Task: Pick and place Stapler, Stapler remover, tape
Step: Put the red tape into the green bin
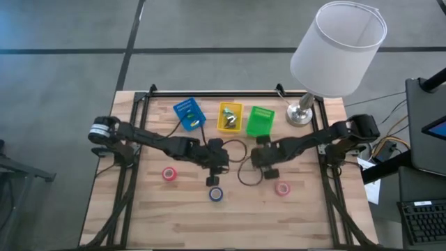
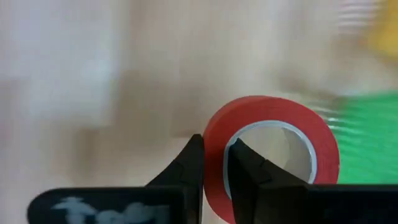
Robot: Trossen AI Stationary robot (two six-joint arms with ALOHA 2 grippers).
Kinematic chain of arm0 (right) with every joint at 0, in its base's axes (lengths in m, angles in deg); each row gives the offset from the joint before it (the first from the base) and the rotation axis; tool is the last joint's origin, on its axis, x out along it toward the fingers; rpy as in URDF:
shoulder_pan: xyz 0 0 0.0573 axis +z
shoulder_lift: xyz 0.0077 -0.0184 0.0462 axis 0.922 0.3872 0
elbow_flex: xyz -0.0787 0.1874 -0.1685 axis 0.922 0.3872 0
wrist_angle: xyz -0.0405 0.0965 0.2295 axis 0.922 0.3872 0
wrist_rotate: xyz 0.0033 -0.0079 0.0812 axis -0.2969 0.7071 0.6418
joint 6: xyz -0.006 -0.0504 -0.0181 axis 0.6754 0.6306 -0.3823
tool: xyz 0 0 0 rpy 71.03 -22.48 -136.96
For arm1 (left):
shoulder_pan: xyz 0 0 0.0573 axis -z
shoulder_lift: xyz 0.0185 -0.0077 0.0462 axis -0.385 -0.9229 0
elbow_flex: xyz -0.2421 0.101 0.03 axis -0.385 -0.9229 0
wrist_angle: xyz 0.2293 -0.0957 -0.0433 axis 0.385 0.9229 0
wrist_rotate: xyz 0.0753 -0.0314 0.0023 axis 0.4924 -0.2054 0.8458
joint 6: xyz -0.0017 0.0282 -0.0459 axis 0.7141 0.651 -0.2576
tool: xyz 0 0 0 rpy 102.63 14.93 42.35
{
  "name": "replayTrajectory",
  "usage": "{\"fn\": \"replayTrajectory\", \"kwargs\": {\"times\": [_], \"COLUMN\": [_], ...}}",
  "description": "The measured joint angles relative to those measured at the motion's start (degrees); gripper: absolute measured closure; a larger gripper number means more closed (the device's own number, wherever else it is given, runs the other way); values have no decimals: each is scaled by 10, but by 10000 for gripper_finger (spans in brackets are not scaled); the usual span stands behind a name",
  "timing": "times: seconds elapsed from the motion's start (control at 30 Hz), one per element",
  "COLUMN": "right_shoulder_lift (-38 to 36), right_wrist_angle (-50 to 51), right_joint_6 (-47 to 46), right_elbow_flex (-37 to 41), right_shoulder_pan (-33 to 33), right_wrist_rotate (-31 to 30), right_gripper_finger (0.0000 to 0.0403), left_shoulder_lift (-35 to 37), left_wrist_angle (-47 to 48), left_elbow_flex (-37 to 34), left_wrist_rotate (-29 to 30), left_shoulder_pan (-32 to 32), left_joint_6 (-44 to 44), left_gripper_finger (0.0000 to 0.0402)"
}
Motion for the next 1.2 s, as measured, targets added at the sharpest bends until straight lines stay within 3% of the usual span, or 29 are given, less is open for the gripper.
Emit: {"fn": "replayTrajectory", "kwargs": {"times": [0.23, 0.4, 0.57, 0.77, 1.0, 1.2], "right_shoulder_lift": [-60, -92, -81, -20, 41, 44], "right_wrist_angle": [-10, -11, -88, -159, -156, -157], "right_joint_6": [0, -10, -9, 19, 34, 24], "right_elbow_flex": [-41, -30, 1, 24, 24, 22], "right_shoulder_pan": [-50, -111, -190, -272, -289, -289], "right_wrist_rotate": [-88, -151, -127, -22, -20, -21], "right_gripper_finger": [352, 349, 351, 336, 311, 282], "left_shoulder_lift": [0, 0, 0, 0, 0, 0], "left_wrist_angle": [-19, -23, -79, -114, -111, -111], "left_elbow_flex": [-26, -36, -53, -55, -56, -56], "left_wrist_rotate": [0, 0, 0, 0, 0, 0], "left_shoulder_pan": [18, 32, 49, 52, 51, 51], "left_joint_6": [-58, -118, -123, -119, -105, -105], "left_gripper_finger": [319, 321, 321, 321, 321, 321]}}
